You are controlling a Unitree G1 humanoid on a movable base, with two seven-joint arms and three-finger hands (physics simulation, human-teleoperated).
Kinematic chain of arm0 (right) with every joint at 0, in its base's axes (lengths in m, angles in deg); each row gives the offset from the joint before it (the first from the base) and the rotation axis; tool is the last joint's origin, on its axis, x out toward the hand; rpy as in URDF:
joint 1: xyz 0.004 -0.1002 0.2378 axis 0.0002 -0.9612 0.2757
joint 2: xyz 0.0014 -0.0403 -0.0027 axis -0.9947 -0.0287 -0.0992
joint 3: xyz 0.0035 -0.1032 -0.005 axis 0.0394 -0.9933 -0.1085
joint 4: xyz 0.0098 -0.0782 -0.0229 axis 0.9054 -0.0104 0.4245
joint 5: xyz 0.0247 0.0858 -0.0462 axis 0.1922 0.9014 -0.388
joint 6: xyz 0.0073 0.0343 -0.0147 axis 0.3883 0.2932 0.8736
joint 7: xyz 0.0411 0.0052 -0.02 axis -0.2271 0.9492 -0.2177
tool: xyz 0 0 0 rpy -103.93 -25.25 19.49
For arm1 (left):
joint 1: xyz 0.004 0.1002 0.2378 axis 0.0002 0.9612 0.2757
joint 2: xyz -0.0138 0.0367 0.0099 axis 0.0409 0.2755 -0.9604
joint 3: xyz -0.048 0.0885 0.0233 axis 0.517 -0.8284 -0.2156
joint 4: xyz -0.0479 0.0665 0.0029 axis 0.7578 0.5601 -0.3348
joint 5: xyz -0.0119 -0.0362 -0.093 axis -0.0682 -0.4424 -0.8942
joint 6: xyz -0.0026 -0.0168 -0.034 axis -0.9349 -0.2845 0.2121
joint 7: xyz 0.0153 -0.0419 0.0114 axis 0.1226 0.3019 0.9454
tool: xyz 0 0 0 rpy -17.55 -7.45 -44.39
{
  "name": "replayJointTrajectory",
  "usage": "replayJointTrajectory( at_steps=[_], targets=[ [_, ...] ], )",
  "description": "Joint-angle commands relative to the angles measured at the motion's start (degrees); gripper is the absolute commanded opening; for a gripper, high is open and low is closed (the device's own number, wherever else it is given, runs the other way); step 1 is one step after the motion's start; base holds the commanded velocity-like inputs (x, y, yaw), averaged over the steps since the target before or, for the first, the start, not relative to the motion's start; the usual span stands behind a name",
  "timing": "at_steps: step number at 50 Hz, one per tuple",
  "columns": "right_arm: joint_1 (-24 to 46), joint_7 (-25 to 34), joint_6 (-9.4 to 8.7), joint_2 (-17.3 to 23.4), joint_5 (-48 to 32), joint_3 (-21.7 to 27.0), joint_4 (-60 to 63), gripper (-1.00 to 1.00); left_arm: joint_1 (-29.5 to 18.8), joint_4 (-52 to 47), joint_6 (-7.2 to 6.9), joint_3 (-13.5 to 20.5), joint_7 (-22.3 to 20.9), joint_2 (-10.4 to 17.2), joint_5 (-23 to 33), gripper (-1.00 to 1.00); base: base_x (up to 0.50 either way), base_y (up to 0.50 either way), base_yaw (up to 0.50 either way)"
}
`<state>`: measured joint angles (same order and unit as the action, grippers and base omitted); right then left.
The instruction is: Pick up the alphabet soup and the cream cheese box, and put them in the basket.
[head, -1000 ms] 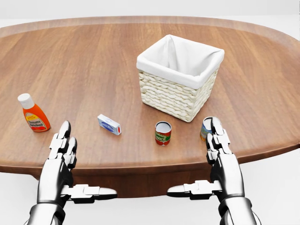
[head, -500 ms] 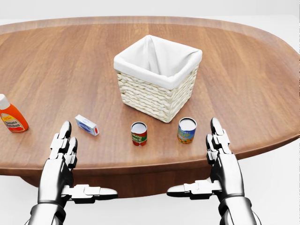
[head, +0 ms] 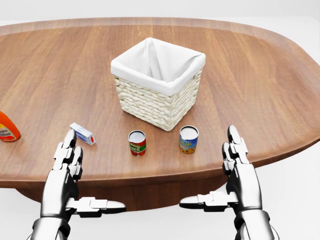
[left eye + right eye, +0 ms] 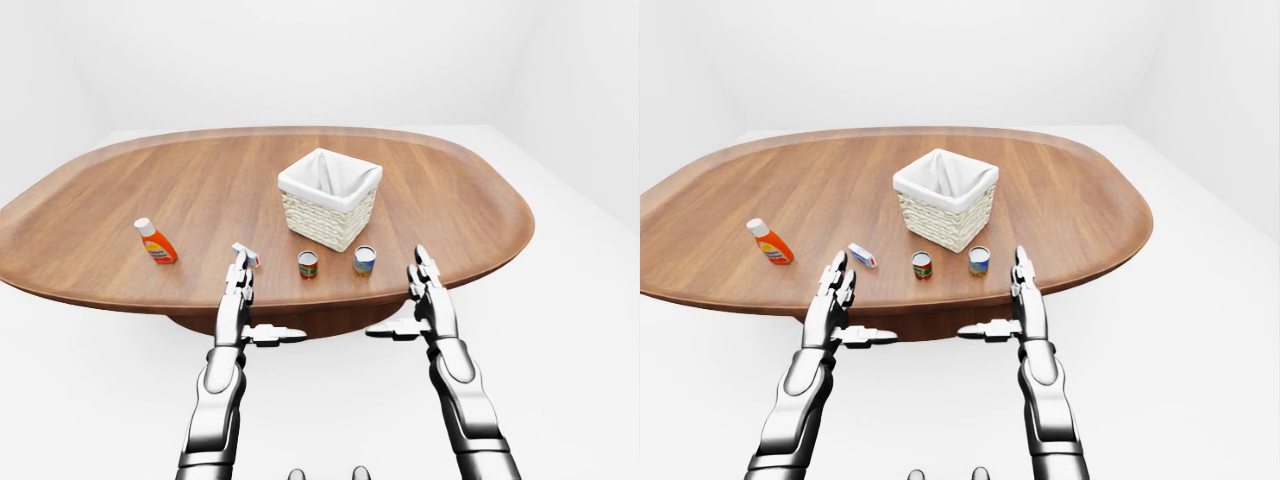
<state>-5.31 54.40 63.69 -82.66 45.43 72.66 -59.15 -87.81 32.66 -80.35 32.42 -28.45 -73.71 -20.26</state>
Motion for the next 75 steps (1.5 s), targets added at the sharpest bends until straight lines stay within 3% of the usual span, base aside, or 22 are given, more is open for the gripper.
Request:
replayJointTrajectory(
  at_steps=[1,12,14,17,18,22,25,27,28,32,38,40,41,44,45,49,51,56,62,71,75],
  targets=[
    [0.14,-2.43,1.08,-0.03,0.23,1.0,0.29,1.0,0.36,-0.98,-0.55,-0.04,0.0,-0.02,0.01,1.0,0.0,0.0,0.0],
    [0.77,-8.19,2.09,0.42,-0.1,2.86,0.71,1.0,-0.07,0.01,0.03,0.1,0.13,0.05,0.1,1.0,0.0,0.0,0.0],
    [-0.06,-9.29,3.58,0.39,-0.28,3.3,2.95,1.0,-0.03,-0.19,-0.17,0.07,0.16,0.04,0.11,1.0,0.0,0.0,0.0],
    [-0.74,-10.4,4.19,0.33,0.17,4.13,4.76,1.0,-0.08,0.0,-0.01,0.13,0.16,0.06,0.09,1.0,0.0,0.0,0.0],
    [-0.78,-10.46,4.13,0.42,0.86,4.57,5.2,1.0,0.13,-0.71,-0.54,0.04,0.21,0.01,0.12,1.0,0.0,0.0,0.0],
    [-0.44,-11.92,4.12,0.6,3.04,6.13,4.89,1.0,-0.13,0.17,0.09,0.14,0.17,0.07,0.09,1.0,0.0,0.0,0.0],
    [-0.68,-18.3,4.26,0.79,-1.13,7.48,6.67,1.0,-0.02,-0.58,-0.75,0.25,0.36,0.03,-0.15,1.0,0.0,0.0,0.0],
    [-1.25,-19.48,4.99,0.76,-0.21,8.48,7.68,1.0,-0.67,1.17,0.21,0.48,0.51,0.13,-0.17,1.0,0.0,0.0,0.0],
    [-1.55,-20.03,4.26,0.7,0.31,8.87,8.75,1.0,-0.25,-0.03,-0.59,0.28,0.59,0.05,-0.11,1.0,0.0,0.0,0.0],
    [-1.44,-20.32,4.87,0.99,2.37,9.73,8.37,1.0,-0.67,1.66,0.77,0.27,0.7,0.15,0.25,1.0,0.0,0.0,0.0],
    [-2.2,-24.03,4.71,0.88,2.21,11.68,10.14,1.0,-0.41,0.86,0.09,0.09,0.82,0.07,0.48,1.0,0.0,0.0,0.0],
    [-2.19,-24.63,4.7,0.96,2.49,11.98,10.08,1.0,0.14,-0.82,-1.06,-0.12,0.89,-0.04,0.59,1.0,0.0,0.0,0.0],
    [-2.19,-25.04,4.73,0.97,2.54,12.13,10.16,1.0,-0.38,0.64,-0.11,0.09,0.81,0.06,0.51,1.0,0.0,0.0,0.0],
    [-2.37,-25.63,5.01,1.03,2.35,12.3,10.26,1.0,-0.51,1.11,0.23,0.13,0.8,0.09,0.54,1.0,0.0,0.0,0.0],
    [-2.53,-26.71,5.01,0.94,2.01,12.75,10.92,1.0,-0.98,2.42,1.11,0.32,0.73,0.19,0.45,1.0,0.0,0.0,0.0],
    [-2.99,-32.01,5.01,0.56,-1.2,14.38,12.12,1.0,-0.55,1.15,0.28,0.19,0.75,0.14,0.48,1.0,0.0,0.0,0.0],
    [-3.13,-32.01,5.01,0.08,-2.14,15.03,13.73,1.0,0.09,-0.71,-0.84,-0.05,0.73,0.04,0.6,1.0,0.0,0.0,0.0],
    [-4.0,-32.01,5.01,0.19,1.26,16.76,14.81,1.0,-0.54,1.5,0.89,0.21,0.64,0.15,0.64,1.0,0.0,0.0,0.0],
    [-4.96,-32.01,5.01,0.11,2.5,19.21,16.44,1.0,-0.73,2.17,1.38,0.26,0.65,0.19,0.67,1.0,0.0,0.0,0.0],
    [-5.37,-32.01,5.01,0.06,3.17,21.25,16.67,1.0,-0.16,0.14,-0.18,-0.06,0.81,0.03,0.91,1.0,0.0,0.0,0.0],
    [-5.59,-32.01,5.01,-0.04,2.92,21.24,17.28,1.0,-0.26,0.44,0.05,-0.05,0.84,0.02,0.95,1.0,0.0,0.0,0.0]
  ],
)
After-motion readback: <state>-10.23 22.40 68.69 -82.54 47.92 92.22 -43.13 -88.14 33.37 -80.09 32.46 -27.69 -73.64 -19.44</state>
